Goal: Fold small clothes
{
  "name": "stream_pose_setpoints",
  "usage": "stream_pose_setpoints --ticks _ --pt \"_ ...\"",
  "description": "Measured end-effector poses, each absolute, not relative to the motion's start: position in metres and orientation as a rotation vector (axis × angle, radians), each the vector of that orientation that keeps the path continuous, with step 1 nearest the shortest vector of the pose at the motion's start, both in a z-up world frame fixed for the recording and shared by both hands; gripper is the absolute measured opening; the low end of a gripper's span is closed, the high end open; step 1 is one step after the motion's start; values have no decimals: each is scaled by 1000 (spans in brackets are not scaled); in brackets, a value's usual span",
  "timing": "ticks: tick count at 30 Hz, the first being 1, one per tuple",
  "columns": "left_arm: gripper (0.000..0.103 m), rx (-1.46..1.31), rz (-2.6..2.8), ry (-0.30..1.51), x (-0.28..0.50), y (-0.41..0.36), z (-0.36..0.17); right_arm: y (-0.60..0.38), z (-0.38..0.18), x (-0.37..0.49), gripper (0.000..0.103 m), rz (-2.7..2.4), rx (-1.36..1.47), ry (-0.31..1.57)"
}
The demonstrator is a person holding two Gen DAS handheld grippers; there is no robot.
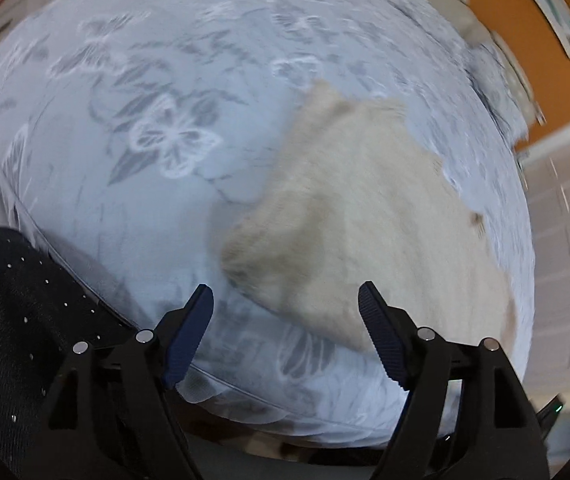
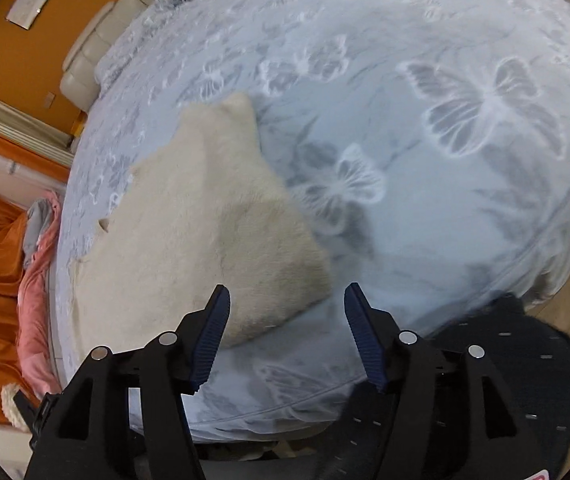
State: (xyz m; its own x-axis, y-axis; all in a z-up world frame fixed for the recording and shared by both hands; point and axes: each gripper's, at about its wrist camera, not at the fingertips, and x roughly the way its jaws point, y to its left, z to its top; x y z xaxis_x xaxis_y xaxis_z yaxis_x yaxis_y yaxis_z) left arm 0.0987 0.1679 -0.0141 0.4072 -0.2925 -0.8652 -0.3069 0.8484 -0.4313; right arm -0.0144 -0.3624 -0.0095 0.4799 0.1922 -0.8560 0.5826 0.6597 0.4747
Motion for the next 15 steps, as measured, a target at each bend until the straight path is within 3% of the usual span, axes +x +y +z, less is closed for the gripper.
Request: stream_pose_setpoints --ticks 6,9,11,12,13,15 --pt "73 -622 72 1236 119 171 -39 -357 -29 1 66 -286 926 1082" --pt "78 -669 96 1240 125 172 -45 -359 -26 8 65 -288 965 1034" --pt "76 -666 92 1240 130 169 -43 -359 -21 16 51 -262 968 1007" --pt "59 -672 63 1241 134 167 -42 -360 -19 19 31 -254 969 1007" --pt "42 -668 51 1254 136 166 -41 -361 -13 22 19 -239 976 998" --pt "27 -671 12 1265 138 166 -31 -362 2 20 10 -221 961 960"
